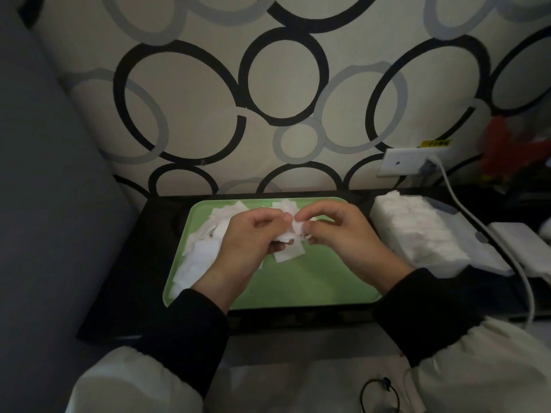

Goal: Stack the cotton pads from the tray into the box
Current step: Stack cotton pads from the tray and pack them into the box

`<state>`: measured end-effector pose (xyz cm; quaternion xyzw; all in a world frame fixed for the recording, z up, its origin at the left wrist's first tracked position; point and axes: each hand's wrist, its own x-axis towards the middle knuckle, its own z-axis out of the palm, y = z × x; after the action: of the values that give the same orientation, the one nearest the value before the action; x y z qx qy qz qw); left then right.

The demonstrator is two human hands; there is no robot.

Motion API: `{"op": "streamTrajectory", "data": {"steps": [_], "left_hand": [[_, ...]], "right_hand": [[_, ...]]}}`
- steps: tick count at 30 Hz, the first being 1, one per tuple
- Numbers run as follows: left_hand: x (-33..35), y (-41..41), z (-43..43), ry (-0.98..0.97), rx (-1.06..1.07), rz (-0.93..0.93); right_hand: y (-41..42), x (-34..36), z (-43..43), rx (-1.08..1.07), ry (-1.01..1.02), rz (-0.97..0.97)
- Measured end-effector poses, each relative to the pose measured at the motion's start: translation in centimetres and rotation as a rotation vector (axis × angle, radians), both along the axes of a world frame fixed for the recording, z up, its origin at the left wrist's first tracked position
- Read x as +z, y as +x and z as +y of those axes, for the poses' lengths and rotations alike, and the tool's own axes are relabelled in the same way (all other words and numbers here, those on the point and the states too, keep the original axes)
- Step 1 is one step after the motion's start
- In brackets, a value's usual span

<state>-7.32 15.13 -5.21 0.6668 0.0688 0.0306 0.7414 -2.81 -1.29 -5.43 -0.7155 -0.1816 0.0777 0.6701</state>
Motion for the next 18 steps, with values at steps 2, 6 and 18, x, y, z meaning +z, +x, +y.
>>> {"op": "streamTrajectory", "data": {"steps": [2,6,18], "left_hand": [[-0.08,0.01,0.01,-0.005,0.002,-0.011],[-0.13,0.01,0.01,-0.045,-0.013,-0.016],[-0.55,0.34,0.02,-0.022,-0.024,0.023]], "right_hand": [[-0.19,0.16,0.06,0.009,-0.038,-0.029],[-0.36,0.03,0.19,-0.041,-0.150,-0.082],[0.01,0.01,0.02,-0.128,-0.270,-0.200]]}}
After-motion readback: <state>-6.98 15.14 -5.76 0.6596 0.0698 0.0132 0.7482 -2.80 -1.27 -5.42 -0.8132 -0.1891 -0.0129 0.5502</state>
